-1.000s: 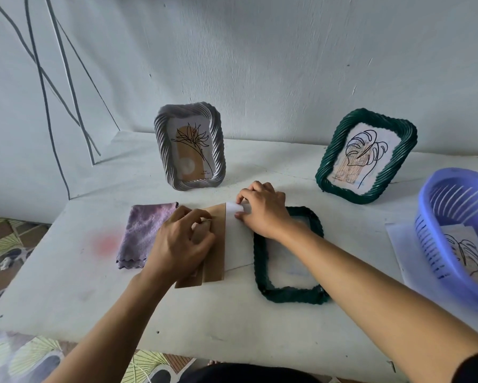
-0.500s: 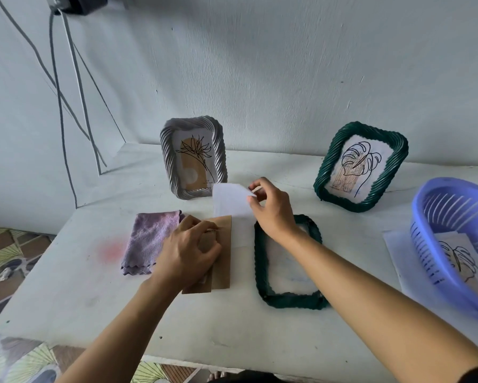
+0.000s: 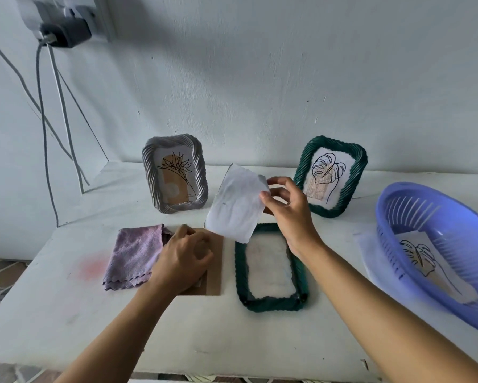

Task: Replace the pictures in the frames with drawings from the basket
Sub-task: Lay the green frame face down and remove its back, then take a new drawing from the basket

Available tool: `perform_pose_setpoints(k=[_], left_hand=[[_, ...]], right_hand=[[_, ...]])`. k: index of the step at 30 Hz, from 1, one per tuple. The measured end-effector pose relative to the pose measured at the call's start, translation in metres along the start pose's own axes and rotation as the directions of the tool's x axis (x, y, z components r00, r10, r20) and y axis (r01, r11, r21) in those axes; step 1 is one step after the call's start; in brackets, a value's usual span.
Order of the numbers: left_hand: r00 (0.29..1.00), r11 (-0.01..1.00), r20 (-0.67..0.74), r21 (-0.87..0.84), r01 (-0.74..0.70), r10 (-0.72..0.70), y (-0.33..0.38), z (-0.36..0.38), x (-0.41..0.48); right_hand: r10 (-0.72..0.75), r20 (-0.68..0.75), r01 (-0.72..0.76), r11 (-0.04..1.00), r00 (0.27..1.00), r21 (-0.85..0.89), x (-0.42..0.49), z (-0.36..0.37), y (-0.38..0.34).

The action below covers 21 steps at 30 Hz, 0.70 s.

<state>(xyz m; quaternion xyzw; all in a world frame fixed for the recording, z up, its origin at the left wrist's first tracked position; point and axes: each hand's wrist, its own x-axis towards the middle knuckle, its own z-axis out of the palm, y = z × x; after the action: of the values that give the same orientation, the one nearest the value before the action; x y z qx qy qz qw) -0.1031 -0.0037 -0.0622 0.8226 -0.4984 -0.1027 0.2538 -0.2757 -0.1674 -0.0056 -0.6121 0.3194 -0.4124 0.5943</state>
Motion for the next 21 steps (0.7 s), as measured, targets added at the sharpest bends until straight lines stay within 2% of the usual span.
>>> perform_pose_setpoints(k=[6,13,18,21], left_hand=[[0.999,1.0,0.032,0.004,-0.002,0.002,0.006,0.005,0.0],[1.0,0.996,0.007,0.091,0.005,-0.006,0.014,0.008,0.002],[0.994,0.991,-0.045,-0.083,-0.106,0.103,0.068,-0.001,-0.001],[0.987,0.911,0.072,-0.399,-0.103,0.143,0.111,-0.005,-0.003]], right_hand=[[0.039,-0.05,-0.036,0.998,0.998,0.058,-0.016,-0.037,-0.009],[-0.024,-0.1,0.02,0.999,0.995,-0.044,-0.03,-0.07,-0.012],[-0.092,-0.098,0.072,0.978,0.991,-0.197,-0.036,-0.085,-0.015],[-0.124,-0.084,0.102,0.968,0.989,-0.229,-0.04,-0.091,-0.019]])
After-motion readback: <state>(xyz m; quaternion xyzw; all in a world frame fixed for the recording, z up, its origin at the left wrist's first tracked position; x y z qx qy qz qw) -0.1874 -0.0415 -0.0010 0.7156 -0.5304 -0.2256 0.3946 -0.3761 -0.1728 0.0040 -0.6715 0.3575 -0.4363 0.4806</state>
